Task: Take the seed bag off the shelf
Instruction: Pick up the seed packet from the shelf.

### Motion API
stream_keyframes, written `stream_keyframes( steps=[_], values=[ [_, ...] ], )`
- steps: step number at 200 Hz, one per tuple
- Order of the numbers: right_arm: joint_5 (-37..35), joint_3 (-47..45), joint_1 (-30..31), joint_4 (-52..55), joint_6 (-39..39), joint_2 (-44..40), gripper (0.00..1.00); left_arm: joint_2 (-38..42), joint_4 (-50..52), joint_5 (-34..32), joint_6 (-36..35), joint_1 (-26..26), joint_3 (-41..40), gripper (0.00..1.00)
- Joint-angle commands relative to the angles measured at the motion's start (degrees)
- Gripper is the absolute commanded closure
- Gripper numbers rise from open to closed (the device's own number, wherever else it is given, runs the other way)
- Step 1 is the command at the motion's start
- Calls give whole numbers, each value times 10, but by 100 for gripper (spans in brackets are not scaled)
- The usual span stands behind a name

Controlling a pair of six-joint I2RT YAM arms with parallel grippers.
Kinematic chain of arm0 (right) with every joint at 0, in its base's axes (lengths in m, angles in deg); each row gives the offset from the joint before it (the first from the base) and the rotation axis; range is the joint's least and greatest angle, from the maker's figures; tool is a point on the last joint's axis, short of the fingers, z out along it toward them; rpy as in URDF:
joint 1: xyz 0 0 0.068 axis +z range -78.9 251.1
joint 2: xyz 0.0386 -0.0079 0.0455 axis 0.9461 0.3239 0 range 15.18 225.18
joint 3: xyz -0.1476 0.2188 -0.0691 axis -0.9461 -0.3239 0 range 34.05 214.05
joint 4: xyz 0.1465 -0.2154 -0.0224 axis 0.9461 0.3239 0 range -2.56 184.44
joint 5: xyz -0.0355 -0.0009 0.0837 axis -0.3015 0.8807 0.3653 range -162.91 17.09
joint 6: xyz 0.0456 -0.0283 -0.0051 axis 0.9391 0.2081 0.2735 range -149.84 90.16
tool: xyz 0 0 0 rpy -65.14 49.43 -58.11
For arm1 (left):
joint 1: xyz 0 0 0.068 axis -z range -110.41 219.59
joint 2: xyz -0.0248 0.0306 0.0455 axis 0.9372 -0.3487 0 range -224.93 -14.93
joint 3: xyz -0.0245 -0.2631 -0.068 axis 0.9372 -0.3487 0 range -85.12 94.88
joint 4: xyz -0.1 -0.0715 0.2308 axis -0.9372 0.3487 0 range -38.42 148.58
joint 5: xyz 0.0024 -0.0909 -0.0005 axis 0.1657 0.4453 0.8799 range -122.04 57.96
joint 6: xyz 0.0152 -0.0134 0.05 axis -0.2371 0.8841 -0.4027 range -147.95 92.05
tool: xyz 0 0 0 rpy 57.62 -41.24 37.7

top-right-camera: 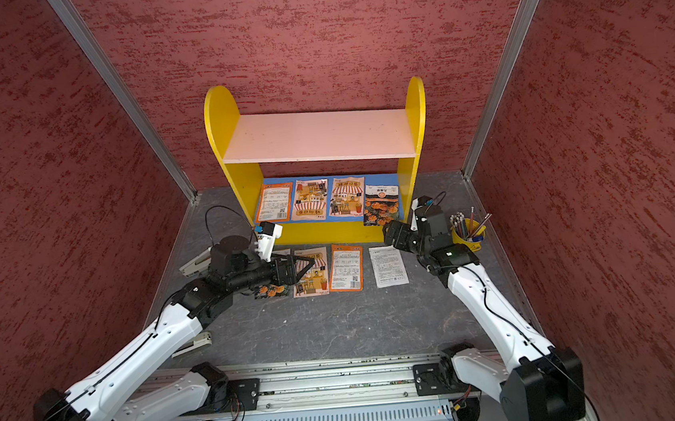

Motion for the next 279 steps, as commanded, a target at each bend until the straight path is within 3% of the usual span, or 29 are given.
stream_keyframes(
  steps=[1,34,70,170,245,279],
  values=[
    [54,-14,-22,-84,42,18,8,16,-3,1,-1,-2,-13,0],
    [119,-49,-59,-190,99,63,10,16,-6,0,4,-2,-19,0],
    [138,-62,-75,-269,129,106,15,11,-7,0,5,-3,-16,0],
    [172,-65,-96,-403,186,210,44,-4,-11,4,5,-3,-14,0],
    [171,-76,-105,-419,190,208,83,-12,-39,18,26,-3,-25,0],
    [155,-86,-108,-383,165,157,94,-20,-68,32,40,-2,-32,0]
  ],
)
